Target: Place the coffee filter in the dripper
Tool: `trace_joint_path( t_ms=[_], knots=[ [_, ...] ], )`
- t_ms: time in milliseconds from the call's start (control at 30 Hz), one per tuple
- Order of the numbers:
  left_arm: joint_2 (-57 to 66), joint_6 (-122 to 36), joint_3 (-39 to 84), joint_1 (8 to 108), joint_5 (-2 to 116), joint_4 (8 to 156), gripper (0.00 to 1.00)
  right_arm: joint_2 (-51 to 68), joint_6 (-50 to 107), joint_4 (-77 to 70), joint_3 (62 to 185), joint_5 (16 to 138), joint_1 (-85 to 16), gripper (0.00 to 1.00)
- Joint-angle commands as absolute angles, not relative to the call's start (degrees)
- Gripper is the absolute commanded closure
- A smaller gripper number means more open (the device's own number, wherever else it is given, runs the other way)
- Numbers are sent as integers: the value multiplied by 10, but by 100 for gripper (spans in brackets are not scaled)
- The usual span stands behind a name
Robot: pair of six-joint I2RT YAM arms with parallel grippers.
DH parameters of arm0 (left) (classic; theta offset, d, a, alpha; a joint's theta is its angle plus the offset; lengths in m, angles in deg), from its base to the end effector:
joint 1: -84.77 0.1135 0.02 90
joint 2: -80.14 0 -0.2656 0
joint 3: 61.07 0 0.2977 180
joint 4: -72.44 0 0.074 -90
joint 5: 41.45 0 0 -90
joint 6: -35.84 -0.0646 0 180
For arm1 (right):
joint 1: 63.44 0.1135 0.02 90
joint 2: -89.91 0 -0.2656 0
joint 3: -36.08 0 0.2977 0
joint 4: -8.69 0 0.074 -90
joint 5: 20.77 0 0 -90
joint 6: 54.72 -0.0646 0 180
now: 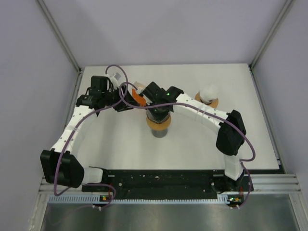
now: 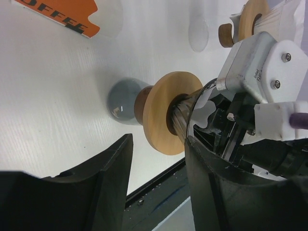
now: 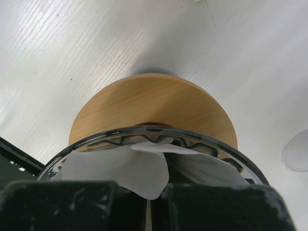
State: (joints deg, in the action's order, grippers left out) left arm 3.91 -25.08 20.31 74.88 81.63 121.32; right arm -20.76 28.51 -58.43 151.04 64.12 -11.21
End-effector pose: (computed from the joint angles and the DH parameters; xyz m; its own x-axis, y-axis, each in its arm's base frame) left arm 0.3347 -0.0941 0.3096 -0.8539 -0.2645 -0.4481 0.1344 0.7199 -0.6809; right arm 0.2947 0.3710 0.2612 -0.6310 -0.6226 -0.4628 -0.6929 0.7206 -0.0249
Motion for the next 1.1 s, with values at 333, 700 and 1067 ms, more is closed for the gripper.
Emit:
trace_joint_path(
  t_ms=[333,700,1067],
  knots=[
    [53,-205,144,713,867,1103,48,-218,263,-566,1556,669,-110,100],
    [37,-202,142,699,869,1094,62,-177,263,-551,1567,662,-113,100],
    [33,-218,145,699,851,1101,67,-135,273,-550,1570,626,-119,100]
  ],
)
